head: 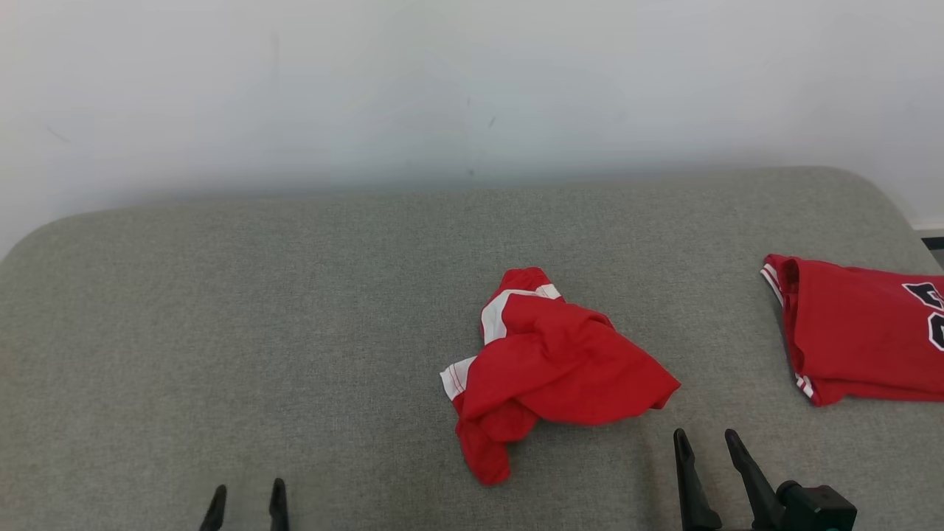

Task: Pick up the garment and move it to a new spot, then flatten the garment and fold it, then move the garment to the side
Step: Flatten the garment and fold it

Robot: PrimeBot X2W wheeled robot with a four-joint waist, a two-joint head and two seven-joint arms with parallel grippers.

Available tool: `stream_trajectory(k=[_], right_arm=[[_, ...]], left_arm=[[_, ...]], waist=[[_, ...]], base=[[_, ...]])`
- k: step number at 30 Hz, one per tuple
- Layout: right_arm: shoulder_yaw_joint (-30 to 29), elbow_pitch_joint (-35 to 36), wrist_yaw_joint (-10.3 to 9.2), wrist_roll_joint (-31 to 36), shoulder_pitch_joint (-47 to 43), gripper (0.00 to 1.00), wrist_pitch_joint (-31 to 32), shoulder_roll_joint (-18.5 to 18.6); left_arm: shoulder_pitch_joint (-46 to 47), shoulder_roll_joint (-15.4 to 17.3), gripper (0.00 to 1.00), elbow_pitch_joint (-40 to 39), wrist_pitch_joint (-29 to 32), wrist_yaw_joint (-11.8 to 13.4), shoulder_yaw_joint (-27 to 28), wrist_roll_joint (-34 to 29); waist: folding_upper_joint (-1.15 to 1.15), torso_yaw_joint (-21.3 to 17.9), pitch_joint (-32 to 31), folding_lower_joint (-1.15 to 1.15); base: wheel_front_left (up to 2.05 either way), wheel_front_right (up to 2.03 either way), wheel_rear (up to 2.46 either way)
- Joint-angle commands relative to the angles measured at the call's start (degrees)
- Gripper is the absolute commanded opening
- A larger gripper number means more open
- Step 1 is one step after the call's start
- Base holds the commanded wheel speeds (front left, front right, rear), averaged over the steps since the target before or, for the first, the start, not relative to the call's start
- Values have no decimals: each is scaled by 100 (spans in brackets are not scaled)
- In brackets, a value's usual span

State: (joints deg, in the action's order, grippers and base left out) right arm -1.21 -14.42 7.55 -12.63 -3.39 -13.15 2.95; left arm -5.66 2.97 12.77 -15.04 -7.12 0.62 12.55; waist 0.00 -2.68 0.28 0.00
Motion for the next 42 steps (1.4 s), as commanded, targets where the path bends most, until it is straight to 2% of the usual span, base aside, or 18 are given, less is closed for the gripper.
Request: stream_trajectory(k=[1,6,9,14,19,27,34,42], right_arm=[[-2,20,-9,47,42,100,-12,-16],[-1,48,-9,103,99,100,33,-16],[12,72,-9,86,152,100,37,-16],[44,78,-9,26,232,100,23,-16],[140,34,-9,-15,332,100,7,-16],[559,-127,-9,-220,541,100,-58,-19],[732,-234,-9,-319,609,100,-134,-19],[801,-284,-10,-349,710,100,-170,-20]], left_arm=[[68,-13,100,46,-16,-26,-28,-22],[642,187,100,432,-3,-30,-413,-97],[1300,352,100,596,262,-34,-788,43],[2554,518,100,965,1174,-35,-1335,409],[3705,497,100,1547,2362,-30,-1616,780],[4749,478,100,2546,3676,16,-1763,963],[5225,505,100,3103,3991,173,-1793,921],[5441,507,100,3617,3935,339,-1927,752]], waist=[[0,-13,10,0],[0,-108,101,0],[0,-208,191,0],[0,-440,351,0],[0,-772,541,0],[0,-1693,782,0],[0,-2176,1005,0],[0,-2328,1144,0]], base=[[0,0,0],[0,0,0],[0,0,0],[0,0,0],[0,0,0],[0,0,0],[0,0,0],[0,0,0]])
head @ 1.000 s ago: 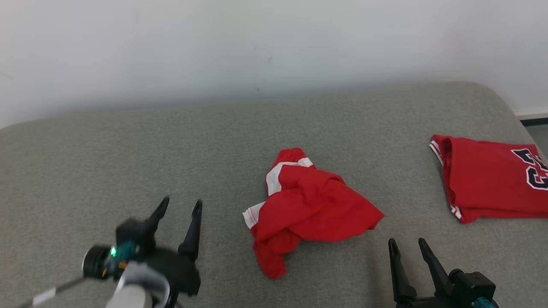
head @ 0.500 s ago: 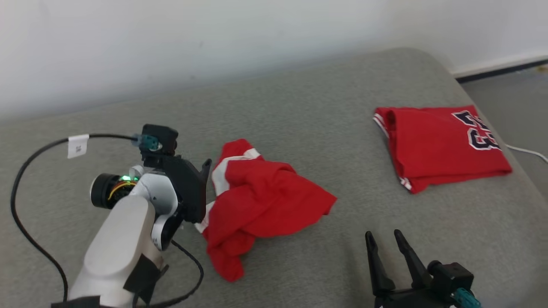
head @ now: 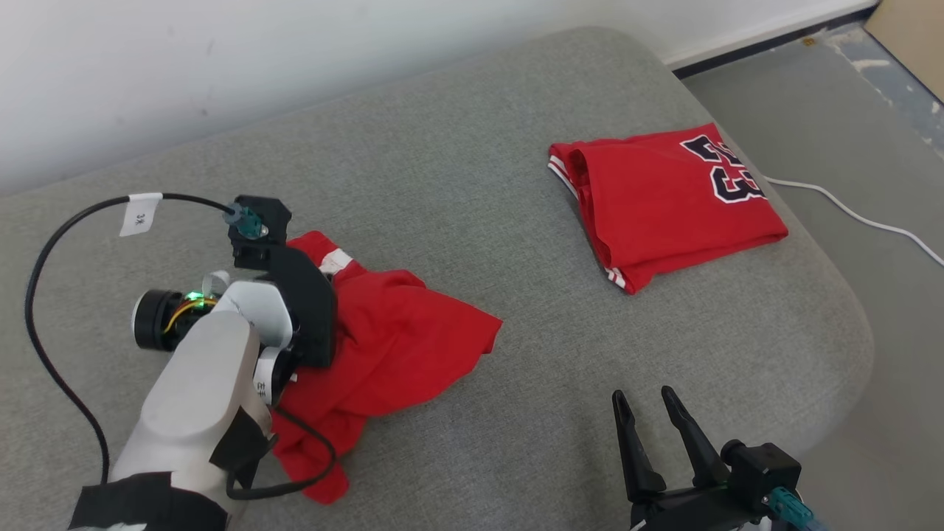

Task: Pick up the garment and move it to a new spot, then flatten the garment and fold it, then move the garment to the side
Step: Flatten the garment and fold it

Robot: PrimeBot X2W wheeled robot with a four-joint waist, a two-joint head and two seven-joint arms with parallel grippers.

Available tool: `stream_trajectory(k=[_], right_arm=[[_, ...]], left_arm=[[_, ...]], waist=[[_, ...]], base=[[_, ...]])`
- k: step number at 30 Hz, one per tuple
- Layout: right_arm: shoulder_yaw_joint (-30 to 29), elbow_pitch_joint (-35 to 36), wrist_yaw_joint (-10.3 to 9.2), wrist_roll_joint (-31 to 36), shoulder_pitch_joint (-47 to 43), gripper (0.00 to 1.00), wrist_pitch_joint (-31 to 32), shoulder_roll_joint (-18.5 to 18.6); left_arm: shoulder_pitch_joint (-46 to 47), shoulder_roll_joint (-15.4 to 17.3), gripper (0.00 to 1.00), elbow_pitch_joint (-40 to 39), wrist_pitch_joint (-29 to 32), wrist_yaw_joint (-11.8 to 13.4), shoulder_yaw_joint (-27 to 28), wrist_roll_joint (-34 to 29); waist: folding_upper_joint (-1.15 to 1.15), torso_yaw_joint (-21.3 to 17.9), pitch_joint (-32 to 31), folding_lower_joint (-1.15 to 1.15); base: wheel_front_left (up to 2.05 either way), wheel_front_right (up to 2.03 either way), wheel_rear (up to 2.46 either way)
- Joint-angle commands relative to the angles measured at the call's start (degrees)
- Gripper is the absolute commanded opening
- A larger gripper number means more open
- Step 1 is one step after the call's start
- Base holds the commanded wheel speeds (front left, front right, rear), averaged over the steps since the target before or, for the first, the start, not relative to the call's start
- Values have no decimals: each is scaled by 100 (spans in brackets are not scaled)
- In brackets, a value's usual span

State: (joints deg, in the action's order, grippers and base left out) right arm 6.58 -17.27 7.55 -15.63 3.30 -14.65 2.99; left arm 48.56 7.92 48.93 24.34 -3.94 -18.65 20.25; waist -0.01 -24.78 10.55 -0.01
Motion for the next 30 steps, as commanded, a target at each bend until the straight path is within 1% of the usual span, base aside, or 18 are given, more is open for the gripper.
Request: stream_trajectory(k=[1,4,5,6,7,9,11,15,18,20,25,27,30], right_arm=[[32,-5,-10,-56,54,100,-25,-23],[86,-30,-10,-73,88,100,-40,-23],[93,-36,-10,-86,99,100,-44,-22],[95,-43,-10,-94,115,100,-47,-22],[99,-46,-10,-102,127,100,-43,-22],[101,-49,-10,-118,136,100,-45,-22],[92,-62,-10,-130,146,100,-50,-22],[67,-79,-10,-142,165,100,-53,-22],[78,-87,-10,-134,180,100,-55,-21],[78,-97,-10,-117,183,100,-56,-21],[31,-95,-10,-65,142,100,-57,-23],[11,-78,-10,-49,107,100,-56,-21],[-34,-80,-10,-14,55,100,-56,-20]], left_arm=[[35,-4,100,102,29,52,-12,-28],[88,-61,100,469,263,177,-116,-89],[110,-90,100,528,286,174,-130,-77],[131,-120,56,554,273,165,-149,-60],[166,-149,0,561,222,139,-177,-70],[247,-214,0,524,67,75,-191,-12],[359,-290,0,413,-242,11,-172,57],[560,-439,0,119,-1158,-120,-58,370],[701,-494,0,-170,-1807,-257,-76,769],[760,-511,0,-502,-2250,-327,-246,1246],[783,-492,0,-1309,-3261,-358,-818,2581],[691,-496,0,-1493,-3493,-342,-1011,3020],[375,-495,0,-1602,-3704,-162,-1213,3551]], waist=[[1,-127,123,1],[1,-150,132,1],[1,-148,137,1],[1,-144,145,1],[1,-135,155,1],[1,-106,173,1],[1,-67,177,1],[1,34,141,1],[1,120,86,1],[1,182,41,1],[1,431,-68,1],[1,564,-98,1],[1,785,-150,1]], base=[[0,0,0],[0,0,0],[0,0,0],[0,0,0],[0,0,0],[0,0,0],[0,0,0],[0,0,0],[0,0,0],[0,0,0],[0,0,0],[0,0,0],[0,0,0]])
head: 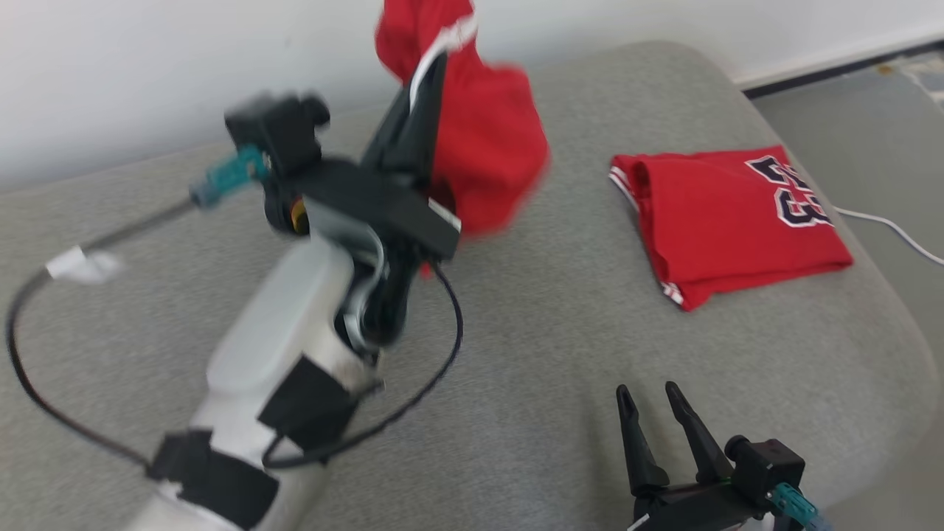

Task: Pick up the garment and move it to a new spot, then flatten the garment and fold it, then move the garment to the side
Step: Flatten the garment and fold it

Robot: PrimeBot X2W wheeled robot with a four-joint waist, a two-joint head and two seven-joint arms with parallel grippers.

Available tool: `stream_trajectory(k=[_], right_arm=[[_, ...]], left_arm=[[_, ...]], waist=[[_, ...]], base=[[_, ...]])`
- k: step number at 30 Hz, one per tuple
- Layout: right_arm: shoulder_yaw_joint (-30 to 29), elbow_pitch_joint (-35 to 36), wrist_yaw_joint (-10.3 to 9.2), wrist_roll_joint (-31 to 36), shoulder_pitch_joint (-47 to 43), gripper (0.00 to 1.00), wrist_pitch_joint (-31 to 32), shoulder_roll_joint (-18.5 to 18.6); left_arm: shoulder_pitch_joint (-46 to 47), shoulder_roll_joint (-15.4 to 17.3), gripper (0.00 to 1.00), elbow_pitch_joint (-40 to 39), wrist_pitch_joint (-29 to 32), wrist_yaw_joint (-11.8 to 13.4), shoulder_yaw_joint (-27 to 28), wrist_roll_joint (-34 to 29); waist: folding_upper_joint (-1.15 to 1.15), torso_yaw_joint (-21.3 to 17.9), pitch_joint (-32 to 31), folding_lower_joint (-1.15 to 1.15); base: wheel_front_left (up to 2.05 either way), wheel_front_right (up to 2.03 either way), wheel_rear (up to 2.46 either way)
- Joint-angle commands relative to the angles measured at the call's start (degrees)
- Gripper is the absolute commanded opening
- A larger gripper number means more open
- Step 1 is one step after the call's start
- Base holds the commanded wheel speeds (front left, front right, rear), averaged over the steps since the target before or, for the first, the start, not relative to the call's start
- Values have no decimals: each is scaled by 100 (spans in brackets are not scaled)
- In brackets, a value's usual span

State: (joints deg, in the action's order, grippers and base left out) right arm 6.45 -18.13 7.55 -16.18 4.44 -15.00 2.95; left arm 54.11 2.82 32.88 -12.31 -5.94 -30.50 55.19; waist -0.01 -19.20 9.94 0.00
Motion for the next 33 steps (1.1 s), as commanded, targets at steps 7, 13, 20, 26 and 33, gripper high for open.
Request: stream_trajectory(k=[7,13,20,26,33], right_arm=[[-60,13,-10,75,-127,100,-15,-16],[-194,39,-10,125,-207,100,9,-17],[-290,110,-10,163,-293,100,62,-16],[-305,172,-10,128,-333,100,70,-15],[-213,159,-10,85,-233,100,76,-14]], left_arm=[[-1787,8,0,122,-277,417,-234,261],[-2655,109,57,-48,-290,603,-186,34],[-3357,554,100,-350,-111,1054,-392,-274],[-3176,1128,100,-1019,291,1506,-390,-534],[-1998,1299,100,-1104,1636,1455,-788,-756]], waist=[[1,762,-183,0],[1,1067,-279,0],[1,1273,-391,0],[1,1286,-368,0],[1,1046,-273,0]], base=[[0,0,0],[0,0,0],[0,0,0],[0,0,0],[0,0,0]])
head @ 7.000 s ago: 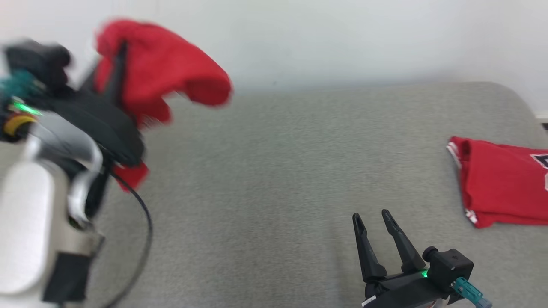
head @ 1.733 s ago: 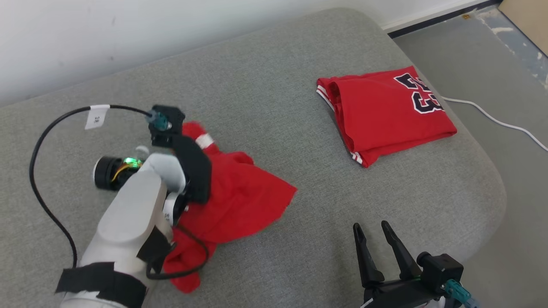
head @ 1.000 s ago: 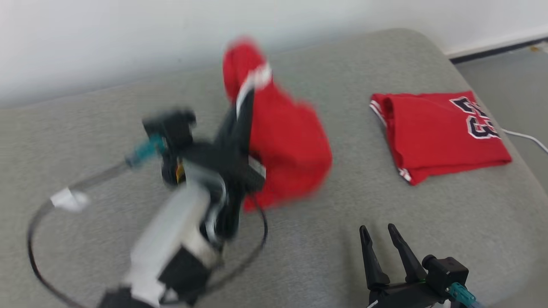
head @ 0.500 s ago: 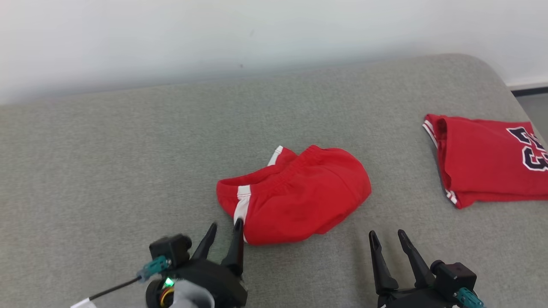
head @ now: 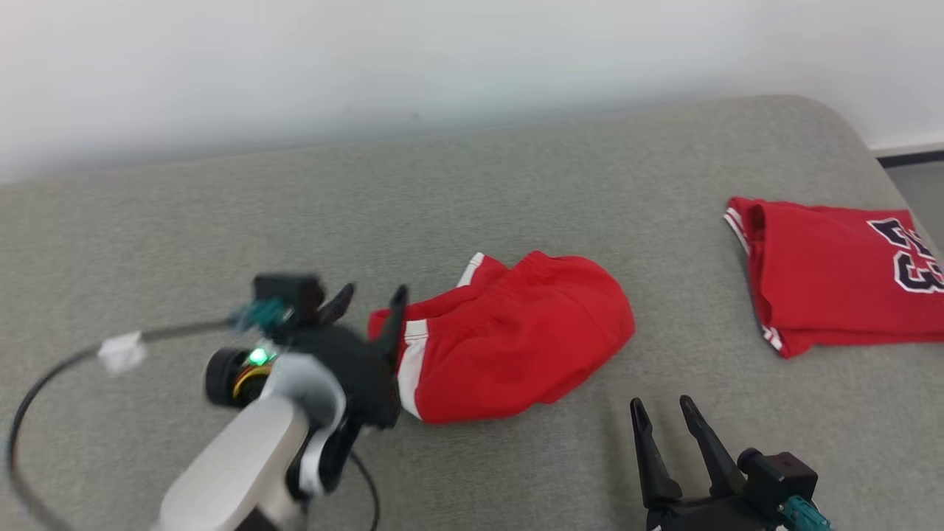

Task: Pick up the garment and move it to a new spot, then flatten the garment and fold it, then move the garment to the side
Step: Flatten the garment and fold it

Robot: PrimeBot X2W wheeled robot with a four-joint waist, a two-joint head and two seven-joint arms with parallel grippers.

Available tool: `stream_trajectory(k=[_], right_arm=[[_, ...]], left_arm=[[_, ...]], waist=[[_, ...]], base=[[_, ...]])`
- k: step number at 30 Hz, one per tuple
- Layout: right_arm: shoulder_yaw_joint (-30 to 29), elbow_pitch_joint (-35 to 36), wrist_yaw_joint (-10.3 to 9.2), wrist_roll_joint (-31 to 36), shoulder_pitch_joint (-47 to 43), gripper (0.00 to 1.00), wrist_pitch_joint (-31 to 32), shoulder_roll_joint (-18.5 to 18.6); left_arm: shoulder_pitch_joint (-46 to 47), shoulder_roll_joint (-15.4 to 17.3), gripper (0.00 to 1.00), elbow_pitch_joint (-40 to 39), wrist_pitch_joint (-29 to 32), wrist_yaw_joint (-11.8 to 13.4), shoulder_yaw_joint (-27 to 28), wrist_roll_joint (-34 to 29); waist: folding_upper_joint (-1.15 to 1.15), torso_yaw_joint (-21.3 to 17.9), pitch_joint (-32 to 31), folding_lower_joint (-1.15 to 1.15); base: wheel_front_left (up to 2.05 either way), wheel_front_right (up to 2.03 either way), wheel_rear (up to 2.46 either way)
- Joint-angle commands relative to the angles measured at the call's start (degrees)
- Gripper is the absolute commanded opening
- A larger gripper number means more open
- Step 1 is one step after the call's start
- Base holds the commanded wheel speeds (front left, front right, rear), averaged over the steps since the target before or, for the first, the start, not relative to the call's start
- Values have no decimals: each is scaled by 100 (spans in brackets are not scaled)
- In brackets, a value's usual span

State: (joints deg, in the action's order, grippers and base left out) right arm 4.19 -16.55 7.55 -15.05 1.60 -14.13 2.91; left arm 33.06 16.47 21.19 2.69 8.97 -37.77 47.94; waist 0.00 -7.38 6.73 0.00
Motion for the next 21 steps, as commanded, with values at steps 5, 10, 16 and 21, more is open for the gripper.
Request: stream_trajectory(k=[5,10,16,21], right_arm=[[119,-31,-10,-101,121,100,-33,-12],[300,-83,-10,-172,191,100,-53,-13],[466,-161,-10,-290,298,100,-82,-14],[485,-172,-10,-298,331,100,-92,-15]], left_arm=[[916,-315,100,620,1110,-208,-310,122],[1549,-438,100,1284,1839,-455,-666,-23],[2094,-475,100,1991,2120,-513,-841,-197],[2271,-507,100,2302,2287,-556,-916,-221]], waist=[[0,-539,160,0],[0,-1005,342,0],[0,-1533,549,0],[0,-1707,634,0]], base=[[0,0,0],[0,0,0],[0,0,0],[0,0,0]])
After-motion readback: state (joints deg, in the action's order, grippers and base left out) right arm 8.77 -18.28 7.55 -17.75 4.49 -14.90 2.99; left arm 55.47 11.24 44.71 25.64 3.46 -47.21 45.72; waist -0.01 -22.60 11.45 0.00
